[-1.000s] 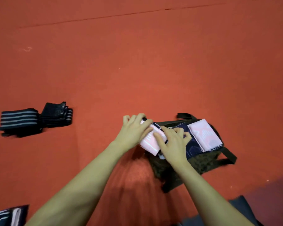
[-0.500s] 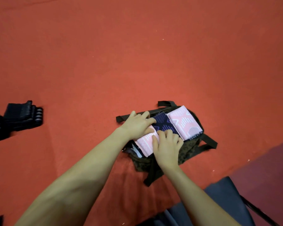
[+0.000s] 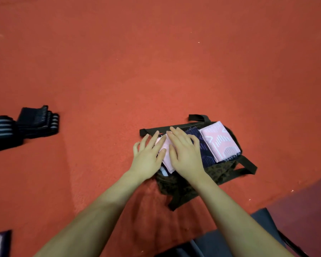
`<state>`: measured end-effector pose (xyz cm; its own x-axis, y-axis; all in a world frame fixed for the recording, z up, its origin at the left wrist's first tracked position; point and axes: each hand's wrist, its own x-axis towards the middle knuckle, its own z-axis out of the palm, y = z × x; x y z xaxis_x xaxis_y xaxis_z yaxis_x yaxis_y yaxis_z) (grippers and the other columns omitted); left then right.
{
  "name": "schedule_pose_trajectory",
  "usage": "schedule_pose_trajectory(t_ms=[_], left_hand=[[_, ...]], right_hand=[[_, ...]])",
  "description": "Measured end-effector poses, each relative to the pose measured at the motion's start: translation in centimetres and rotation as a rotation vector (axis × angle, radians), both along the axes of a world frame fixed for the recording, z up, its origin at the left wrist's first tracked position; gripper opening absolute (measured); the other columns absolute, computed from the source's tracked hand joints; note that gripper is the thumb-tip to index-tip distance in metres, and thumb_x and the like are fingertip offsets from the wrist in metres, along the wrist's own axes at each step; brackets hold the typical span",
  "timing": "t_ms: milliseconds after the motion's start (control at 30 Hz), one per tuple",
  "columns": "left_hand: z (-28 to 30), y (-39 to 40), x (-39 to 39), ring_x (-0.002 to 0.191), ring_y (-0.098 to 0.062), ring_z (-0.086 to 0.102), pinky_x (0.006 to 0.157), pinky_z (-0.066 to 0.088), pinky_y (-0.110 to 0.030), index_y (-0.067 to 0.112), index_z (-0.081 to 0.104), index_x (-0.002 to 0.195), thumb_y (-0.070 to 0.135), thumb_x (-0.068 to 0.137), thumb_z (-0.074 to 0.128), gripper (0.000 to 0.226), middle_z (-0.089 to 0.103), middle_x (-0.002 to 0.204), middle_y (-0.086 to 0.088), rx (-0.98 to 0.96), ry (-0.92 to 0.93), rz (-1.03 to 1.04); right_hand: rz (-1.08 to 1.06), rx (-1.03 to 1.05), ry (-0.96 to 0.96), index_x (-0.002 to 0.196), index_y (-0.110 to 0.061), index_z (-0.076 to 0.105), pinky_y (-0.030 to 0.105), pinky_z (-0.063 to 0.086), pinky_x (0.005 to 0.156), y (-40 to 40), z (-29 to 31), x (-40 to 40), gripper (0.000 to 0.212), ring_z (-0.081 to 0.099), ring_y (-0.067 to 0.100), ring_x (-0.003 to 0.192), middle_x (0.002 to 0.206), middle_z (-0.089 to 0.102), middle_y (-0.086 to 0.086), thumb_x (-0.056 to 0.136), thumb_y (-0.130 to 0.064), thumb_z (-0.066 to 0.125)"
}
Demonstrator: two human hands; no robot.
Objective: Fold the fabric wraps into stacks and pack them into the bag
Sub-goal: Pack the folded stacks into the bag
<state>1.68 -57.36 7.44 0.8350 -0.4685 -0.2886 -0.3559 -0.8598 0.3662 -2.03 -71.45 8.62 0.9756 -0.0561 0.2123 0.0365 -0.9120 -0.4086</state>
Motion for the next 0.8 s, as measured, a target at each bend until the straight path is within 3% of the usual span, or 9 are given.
schedule_pose_trajectory(t_ms=[133,200,333,433,567,667,800], left_hand=[[0.2,0.7,1.9,0.146,-0.013,-0.009,0.113,-0.013,-0.04,0.027,0.001,0.153,0.041,0.103,0.014,0.053,-0.012,0.158,0.013,-0.01,0.118,-0.173],[0.0,1.7,1.9,0.146,-0.014,-0.008,0.113,-0.012,-0.039,0.026,0.0,0.153,0.04,0.103,0.018,0.055,-0.012,0.159,0.01,-0.04,0.067,-0.11],[-1.2,3.2,0.6,0.142,-0.028,0.017,0.112,0.008,-0.043,0.015,0.028,0.147,0.041,0.1,0.036,0.055,0.011,0.158,-0.013,0.093,-0.04,0.282],[-2.4,3.4,0.0,0.134,-0.028,0.028,0.105,0.016,-0.041,0.011,0.05,0.132,0.043,0.098,0.039,0.047,0.032,0.149,-0.009,0.205,-0.051,0.31],[-2.9,2.3,0.5,0.122,-0.023,0.037,0.098,0.018,-0.038,0.014,0.061,0.115,0.04,0.1,0.035,0.04,0.05,0.131,-0.001,0.097,-0.064,0.28],[-2.8,1.5,0.6,0.115,-0.021,0.04,0.095,0.02,-0.036,0.013,0.059,0.109,0.042,0.097,0.037,0.038,0.052,0.12,0.001,0.084,-0.065,0.223],[-3.1,2.4,-0.3,0.118,-0.023,0.042,0.096,0.024,-0.038,0.018,0.04,0.133,0.05,0.088,0.048,0.056,0.048,0.127,0.0,0.124,-0.047,0.141]], right_hand=[[0.036,-0.065,0.17,0.139,-0.016,0.047,0.033,0.017,0.107,0.3,-1.6,0.2,0.05,0.041,0.021,0.134,0.144,0.046,0.002,0.096,-0.031,0.028],[0.057,-0.151,0.24,0.144,-0.024,0.04,0.036,0.013,0.109,0.5,-2.2,0.0,0.051,0.035,0.022,0.138,0.15,0.039,-0.001,0.098,-0.038,0.024],[0.093,-0.232,0.311,0.148,-0.029,0.031,0.043,0.007,0.111,0.6,-2.9,-0.2,0.057,0.024,0.023,0.143,0.156,0.025,-0.002,0.096,-0.049,0.02],[0.072,-0.271,0.302,0.145,-0.026,0.038,0.045,0.009,0.11,1.2,-3.1,0.1,0.056,0.031,0.025,0.14,0.153,0.032,0.001,0.096,-0.047,0.023],[0.045,-0.286,0.309,0.146,-0.027,0.037,0.045,0.011,0.11,1.7,-3.1,-0.2,0.055,0.028,0.023,0.141,0.154,0.031,0.0,0.097,-0.047,0.02],[0.025,-0.273,0.324,0.147,-0.029,0.033,0.044,0.011,0.111,1.4,-3.1,-0.6,0.056,0.023,0.02,0.143,0.156,0.026,-0.003,0.097,-0.048,0.018],[0.009,-0.256,0.349,0.149,-0.033,0.026,0.042,0.004,0.112,1.2,-2.9,-0.7,0.057,0.013,0.016,0.145,0.158,0.016,-0.008,0.095,-0.05,0.015]])
